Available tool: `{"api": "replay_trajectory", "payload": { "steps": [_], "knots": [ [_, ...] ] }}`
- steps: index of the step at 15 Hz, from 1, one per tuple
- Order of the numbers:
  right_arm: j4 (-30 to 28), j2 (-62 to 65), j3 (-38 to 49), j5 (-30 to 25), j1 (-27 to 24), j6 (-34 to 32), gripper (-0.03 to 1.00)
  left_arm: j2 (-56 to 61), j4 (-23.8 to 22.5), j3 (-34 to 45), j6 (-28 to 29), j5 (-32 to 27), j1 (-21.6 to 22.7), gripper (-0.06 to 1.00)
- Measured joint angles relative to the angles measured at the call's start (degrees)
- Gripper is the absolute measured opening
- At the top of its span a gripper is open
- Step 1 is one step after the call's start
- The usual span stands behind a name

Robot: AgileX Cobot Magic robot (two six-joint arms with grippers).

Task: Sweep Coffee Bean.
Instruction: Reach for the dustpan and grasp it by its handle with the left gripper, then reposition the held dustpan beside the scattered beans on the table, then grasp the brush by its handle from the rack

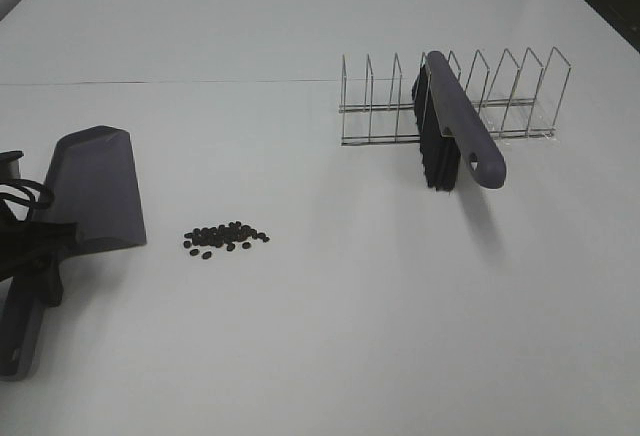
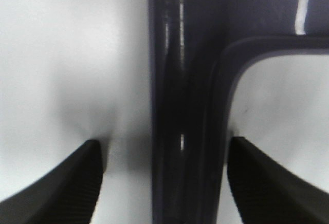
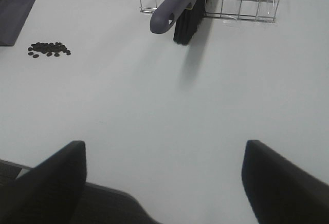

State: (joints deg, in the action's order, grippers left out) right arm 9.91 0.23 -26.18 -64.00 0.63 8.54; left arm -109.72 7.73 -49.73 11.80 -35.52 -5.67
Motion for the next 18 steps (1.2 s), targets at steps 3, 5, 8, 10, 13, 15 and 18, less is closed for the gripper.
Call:
{"api": "replay_trajectory", "payload": {
  "steps": [3, 5, 8, 10, 13, 15, 18],
  "knots": [
    [0.0, 0.0, 0.0, 0.0, 0.0, -0.1, 0.77, -0.2, -3.1, -0.1, 0.1, 0.0, 0.0, 0.32],
    [0.0, 0.0, 0.0, 0.0, 0.0, -0.1, 0.77, -0.3, -6.1, -0.1, 0.1, 0.0, -0.2, 0.33],
    [0.0, 0.0, 0.0, 0.0, 0.0, -0.1, 0.77, -0.1, -7.7, -0.1, -2.2, -0.6, -0.2, 0.33],
    [0.0, 0.0, 0.0, 0.0, 0.0, -0.1, 0.77, 1.6, -8.4, 1.4, -3.4, 0.4, -0.2, 0.33],
    [0.0, 0.0, 0.0, 0.0, 0.0, -0.1, 0.77, 5.1, -9.5, 5.4, -5.4, 0.4, -0.2, 0.33],
    [0.0, 0.0, -0.3, 0.8, 0.0, -0.2, 0.77, 7.6, -9.8, 8.7, -5.8, 0.9, -0.2, 0.33],
    [-0.1, -0.6, -2.2, 5.9, 0.0, -6.4, 0.77, 11.6, -8.6, 12.6, -5.8, 4.8, -0.2, 0.33]
  ]
}}
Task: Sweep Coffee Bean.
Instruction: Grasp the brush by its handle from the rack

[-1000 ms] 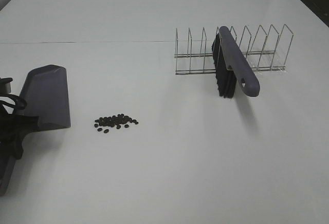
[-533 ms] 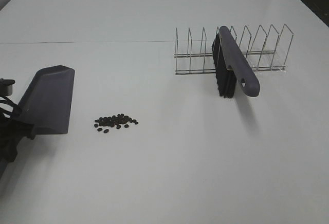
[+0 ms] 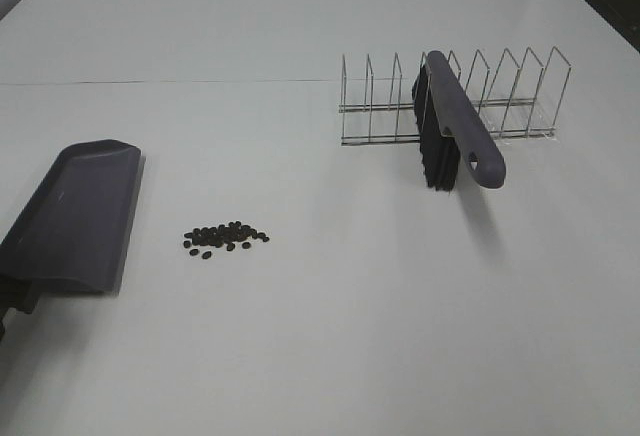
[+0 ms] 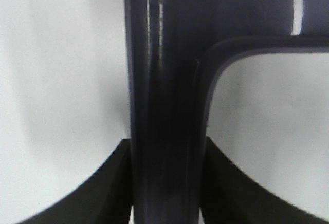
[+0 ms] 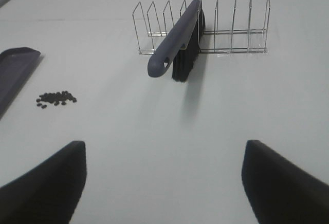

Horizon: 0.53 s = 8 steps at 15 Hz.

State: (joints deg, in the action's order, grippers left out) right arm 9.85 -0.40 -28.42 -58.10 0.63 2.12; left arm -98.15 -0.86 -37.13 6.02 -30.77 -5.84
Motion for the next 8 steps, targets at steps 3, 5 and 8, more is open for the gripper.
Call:
{"api": "replay_trajectory", "payload": {
  "steps": [3, 5, 8],
  "knots": [
    [-0.7, -8.2, -3.3, 1.0, 0.0, -2.1, 0.77, 2.8, 0.9, 0.2, 0.0, 0.1, 0.0, 0.33],
    [-2.8, -16.1, -6.5, 1.9, 0.0, -2.1, 0.77, 4.4, 1.1, 0.2, 0.0, -0.5, 0.0, 0.33],
    [-5.0, -31.8, -9.7, 7.6, 0.0, -2.1, 0.77, 6.1, 1.1, 0.2, 0.0, -1.8, 0.0, 0.33]
  ]
}}
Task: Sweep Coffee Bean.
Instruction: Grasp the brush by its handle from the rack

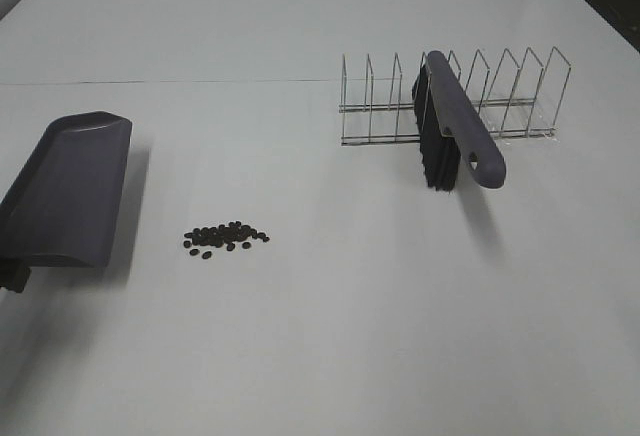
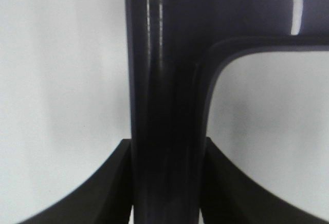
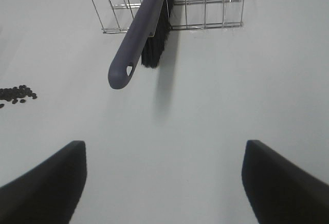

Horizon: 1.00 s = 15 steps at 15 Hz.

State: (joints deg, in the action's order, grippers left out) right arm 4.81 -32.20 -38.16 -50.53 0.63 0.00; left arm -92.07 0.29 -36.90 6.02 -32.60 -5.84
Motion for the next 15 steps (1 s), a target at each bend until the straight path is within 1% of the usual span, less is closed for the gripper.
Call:
{"api": "replay_trajectory", "payload": {
  "steps": [1, 2, 4, 6, 7, 8, 10, 11, 13, 15],
  "knots": [
    [0.0, -5.0, -1.3, 0.3, 0.0, 0.0, 0.77, 0.0, 0.1, 0.0, 0.0, 0.0, 0.0, 0.33],
    [0.0, -7.0, -1.8, 0.3, 0.0, 0.0, 0.77, 0.0, 0.2, 0.0, 0.0, 0.0, 0.0, 0.33],
    [0.0, -15.8, -5.6, 0.2, 0.0, 0.0, 0.77, 0.0, 1.2, 0.0, 0.0, 0.5, 0.0, 0.33],
    [0.3, -23.8, -10.8, -1.5, 0.0, -1.1, 0.77, 0.0, 2.2, 0.0, 0.0, 0.9, 0.0, 0.33],
    [0.3, -25.8, -12.4, -2.3, 0.0, -1.3, 0.77, 0.0, 2.2, 0.0, 0.0, 1.0, 0.0, 0.33],
    [0.3, -32.9, -19.3, -6.1, 0.0, -2.1, 0.77, 0.0, 2.2, 0.0, 0.0, 1.3, 0.0, 0.33],
    [0.3, -40.2, -27.2, -10.8, 0.0, -2.1, 0.77, 0.0, 2.2, 0.0, 0.0, 1.3, 0.0, 0.33],
    [0.3, -42.2, -29.6, -12.3, 0.0, -2.1, 0.77, 0.0, 2.2, 0.0, -0.1, 1.3, 0.0, 0.33],
    [0.5, -49.4, -38.8, -17.9, 0.0, -2.1, 0.77, 0.0, 2.2, 0.0, -0.1, 1.1, 0.0, 0.33],
    [0.7, -57.1, -48.2, -19.3, 0.0, -2.6, 0.77, 0.0, 2.2, 0.0, -0.1, 0.1, 0.0, 0.33]
  ]
}}
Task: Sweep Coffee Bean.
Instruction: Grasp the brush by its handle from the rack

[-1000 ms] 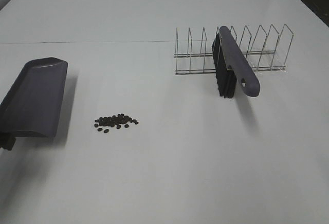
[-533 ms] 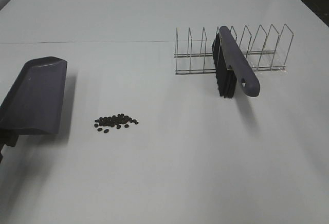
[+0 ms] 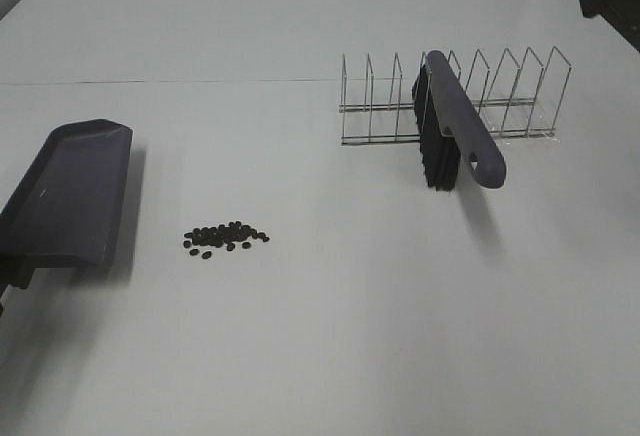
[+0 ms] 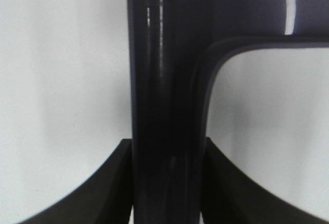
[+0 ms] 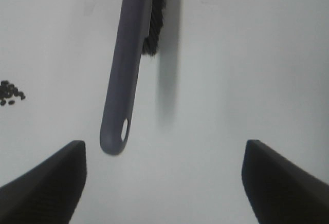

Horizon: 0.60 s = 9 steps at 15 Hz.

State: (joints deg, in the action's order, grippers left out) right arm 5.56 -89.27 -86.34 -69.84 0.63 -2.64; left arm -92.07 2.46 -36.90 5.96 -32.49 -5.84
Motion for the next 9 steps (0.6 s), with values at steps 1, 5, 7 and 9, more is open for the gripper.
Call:
{"api": "replay_trajectory", "payload": {
  "steps": [1, 5, 7, 9],
  "knots": [
    [0.4, -3.4, -4.1, 0.0, 0.0, -0.1, 0.77, 0.0, 0.0, 0.0, -0.2, -0.1, 0.0, 0.33],
    [7.6, -17.1, -19.5, -0.1, 0.0, -0.2, 0.73, 0.0, 0.0, 0.0, -0.2, -0.1, 0.0, 0.33],
    [8.1, -22.2, -23.4, -0.1, 1.4, -1.3, 0.73, 0.0, 0.0, 0.0, -0.2, -0.1, 0.0, 0.33],
    [5.8, -25.2, -25.8, -0.1, 3.9, -1.4, 0.73, 0.0, 0.0, 0.0, -0.2, -0.1, 0.0, 0.33]
  ]
}}
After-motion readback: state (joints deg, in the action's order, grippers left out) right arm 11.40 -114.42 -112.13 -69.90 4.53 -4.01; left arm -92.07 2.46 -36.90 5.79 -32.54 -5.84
